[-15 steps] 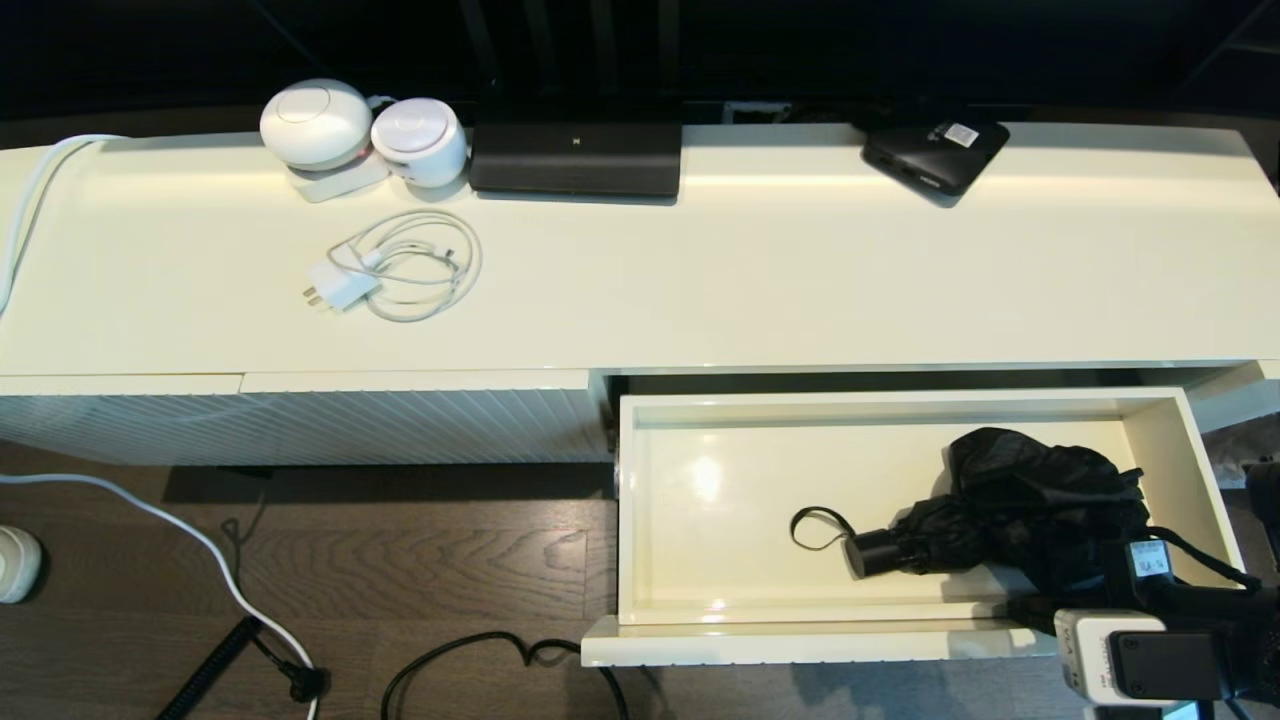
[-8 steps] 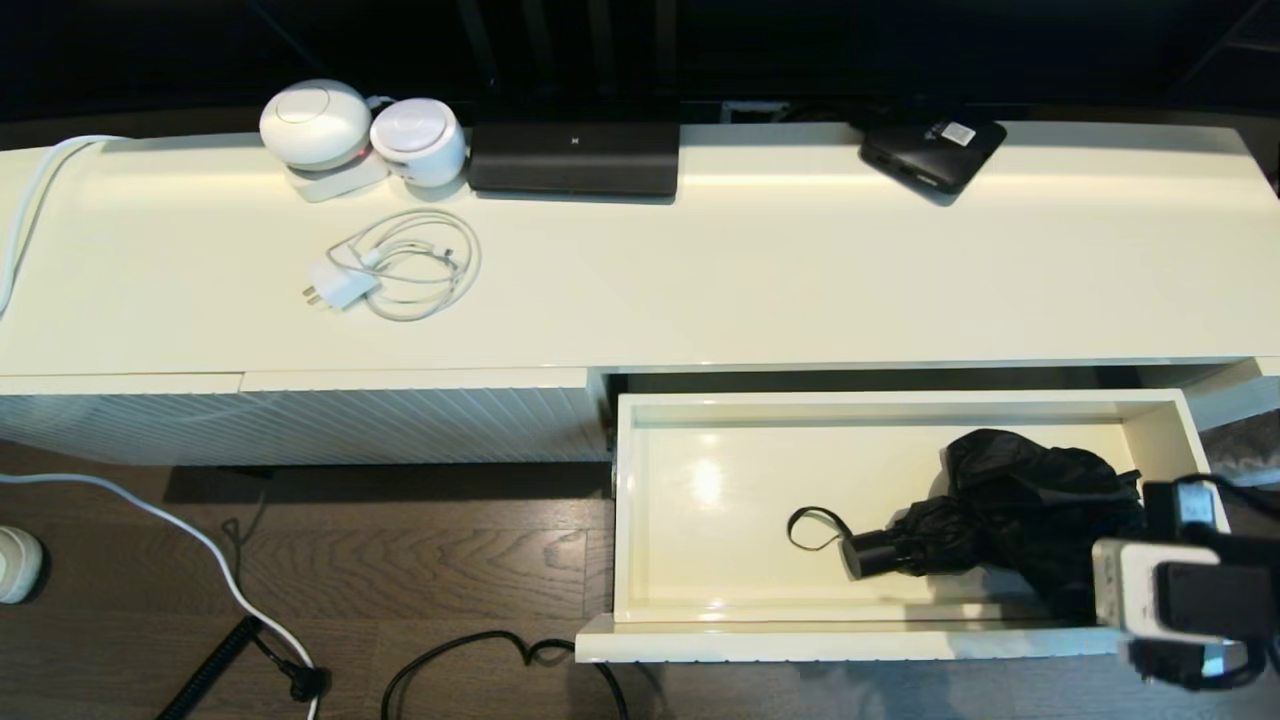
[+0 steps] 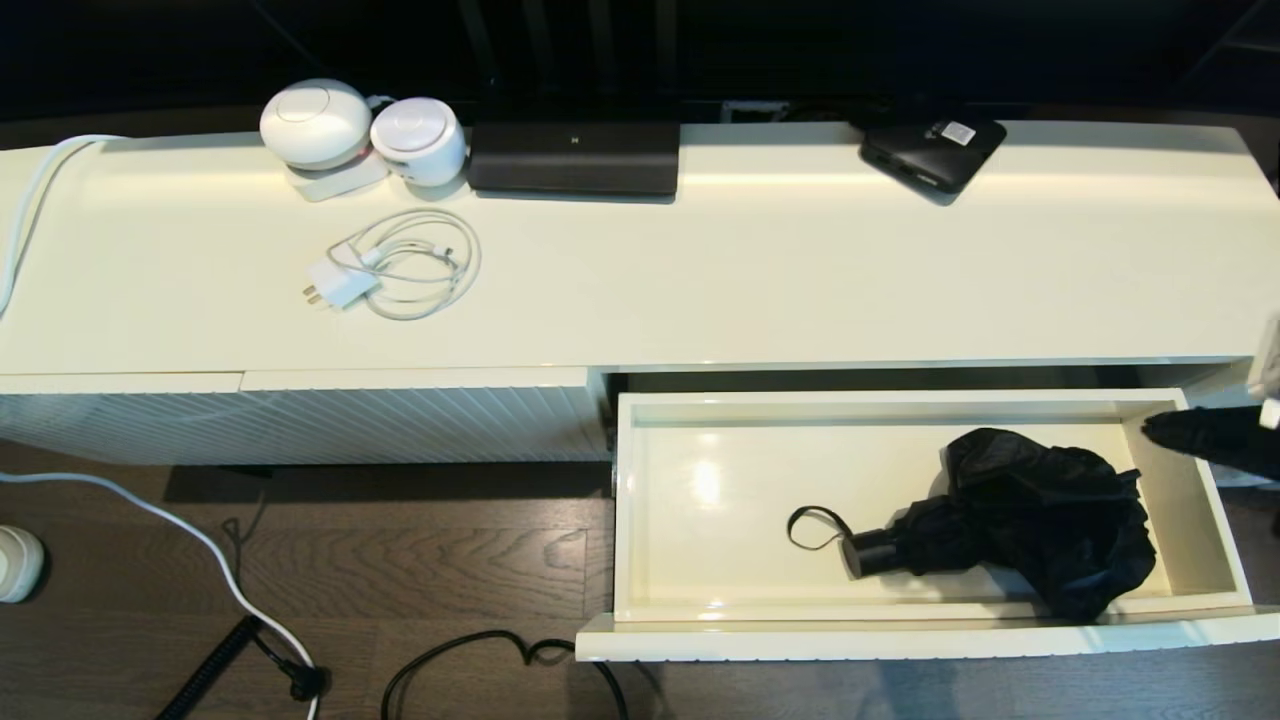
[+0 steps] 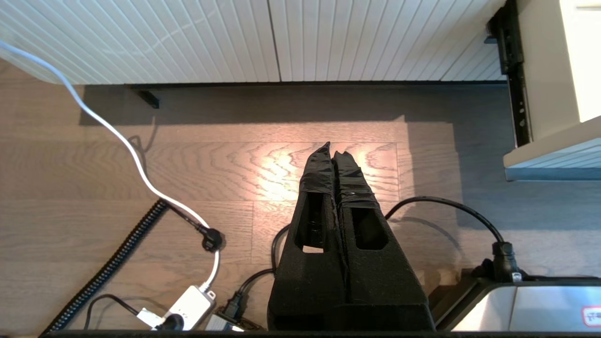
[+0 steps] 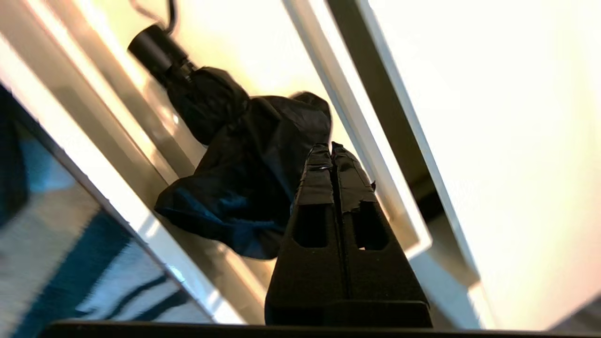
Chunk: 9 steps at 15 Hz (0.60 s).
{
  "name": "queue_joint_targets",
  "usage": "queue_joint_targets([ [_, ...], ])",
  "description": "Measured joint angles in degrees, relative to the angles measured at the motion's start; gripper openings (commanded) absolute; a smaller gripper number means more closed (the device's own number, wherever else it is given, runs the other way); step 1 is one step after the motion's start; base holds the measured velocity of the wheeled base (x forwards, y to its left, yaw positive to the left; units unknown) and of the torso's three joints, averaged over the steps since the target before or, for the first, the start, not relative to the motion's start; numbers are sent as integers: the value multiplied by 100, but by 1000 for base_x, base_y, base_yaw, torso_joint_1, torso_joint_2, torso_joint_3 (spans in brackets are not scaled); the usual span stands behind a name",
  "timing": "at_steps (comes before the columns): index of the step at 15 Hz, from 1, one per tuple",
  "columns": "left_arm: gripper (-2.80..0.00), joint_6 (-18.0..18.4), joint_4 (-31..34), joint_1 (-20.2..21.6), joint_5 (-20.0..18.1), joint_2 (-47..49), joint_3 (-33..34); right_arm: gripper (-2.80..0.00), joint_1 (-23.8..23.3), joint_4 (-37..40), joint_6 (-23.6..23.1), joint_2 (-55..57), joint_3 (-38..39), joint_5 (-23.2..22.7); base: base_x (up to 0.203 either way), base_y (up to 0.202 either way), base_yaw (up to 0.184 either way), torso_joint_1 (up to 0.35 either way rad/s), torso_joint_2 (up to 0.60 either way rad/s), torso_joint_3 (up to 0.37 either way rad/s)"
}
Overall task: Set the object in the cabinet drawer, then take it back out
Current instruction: Take the umbrella out of the drawer and put it on the table
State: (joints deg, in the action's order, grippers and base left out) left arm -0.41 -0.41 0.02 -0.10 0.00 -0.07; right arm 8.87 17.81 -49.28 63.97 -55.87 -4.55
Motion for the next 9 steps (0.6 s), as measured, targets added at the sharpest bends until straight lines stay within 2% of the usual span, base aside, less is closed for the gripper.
queue_joint_targets([
  [1,-280,-2,0,0,2,0,0,-280,0,102,623,-43,-278,250,0,0,0,0,0,0],
  [4,-280,0,0,2,2,0,0,-280,105,789,3030,12,-1350,1371,0,0,0,0,0,0],
  [6,-280,1,0,2,2,0,0,-280,421,1765,4980,189,-2095,2167,0,0,0,0,0,0],
  [7,-280,0,0,2,0,0,0,-280,578,2234,5792,294,-2344,2465,0,0,0,0,0,0],
  [9,-280,1,0,0,-1,0,0,-280,887,3158,7667,611,-2709,2750,0,0,0,0,0,0],
])
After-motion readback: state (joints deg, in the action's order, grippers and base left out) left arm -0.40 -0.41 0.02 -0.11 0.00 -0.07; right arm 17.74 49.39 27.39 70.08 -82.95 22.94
